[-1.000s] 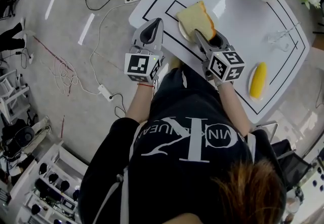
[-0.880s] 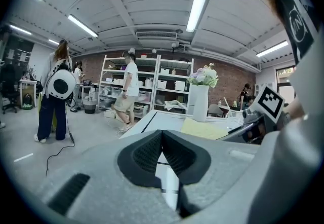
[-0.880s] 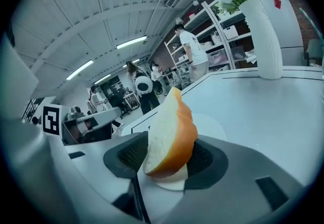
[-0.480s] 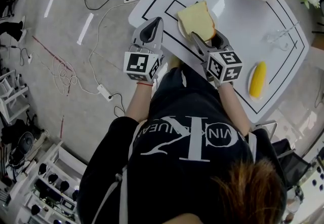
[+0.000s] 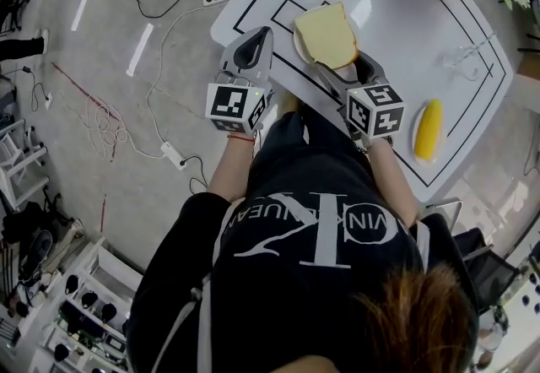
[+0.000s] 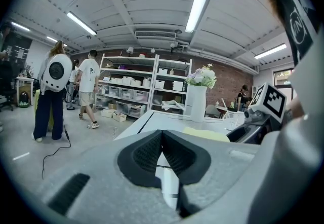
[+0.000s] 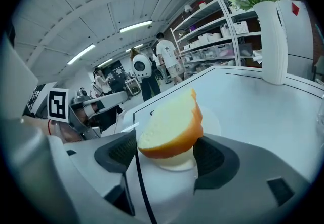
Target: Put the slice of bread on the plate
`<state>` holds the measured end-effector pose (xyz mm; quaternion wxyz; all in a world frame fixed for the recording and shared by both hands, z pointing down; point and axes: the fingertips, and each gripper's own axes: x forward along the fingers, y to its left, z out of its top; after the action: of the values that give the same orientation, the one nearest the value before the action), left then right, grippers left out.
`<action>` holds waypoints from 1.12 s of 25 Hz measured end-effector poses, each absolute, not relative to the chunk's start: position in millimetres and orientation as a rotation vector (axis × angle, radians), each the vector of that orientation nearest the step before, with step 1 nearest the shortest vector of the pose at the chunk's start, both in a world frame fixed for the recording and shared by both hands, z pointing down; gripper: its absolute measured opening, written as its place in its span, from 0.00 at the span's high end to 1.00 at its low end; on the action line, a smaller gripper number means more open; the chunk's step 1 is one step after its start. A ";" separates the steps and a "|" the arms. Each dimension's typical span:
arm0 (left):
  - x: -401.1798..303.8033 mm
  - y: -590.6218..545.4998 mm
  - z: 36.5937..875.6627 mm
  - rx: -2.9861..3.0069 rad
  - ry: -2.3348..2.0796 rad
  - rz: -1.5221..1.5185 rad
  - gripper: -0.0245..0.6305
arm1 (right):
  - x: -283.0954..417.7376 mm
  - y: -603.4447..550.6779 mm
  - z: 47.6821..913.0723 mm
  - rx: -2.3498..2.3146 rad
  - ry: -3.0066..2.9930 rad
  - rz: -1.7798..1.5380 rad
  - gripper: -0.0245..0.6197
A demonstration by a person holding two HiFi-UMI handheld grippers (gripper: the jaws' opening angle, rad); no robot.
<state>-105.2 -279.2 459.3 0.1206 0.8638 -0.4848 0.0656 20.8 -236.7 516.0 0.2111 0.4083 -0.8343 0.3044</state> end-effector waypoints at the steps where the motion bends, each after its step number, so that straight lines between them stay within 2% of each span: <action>1: -104.8 -278.9 459.2 2.524 -1.414 0.192 0.96 | 21.1 -235.6 516.4 1.128 -2.313 0.845 0.42; 28: -78.3 -282.9 448.5 2.578 -1.351 0.161 0.96 | 47.7 -224.3 509.5 1.193 -2.289 0.870 0.39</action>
<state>-78.3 -282.9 448.5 0.1133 0.8787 -0.4605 0.0548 47.7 -224.3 509.5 0.2072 0.4285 -0.8222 0.3123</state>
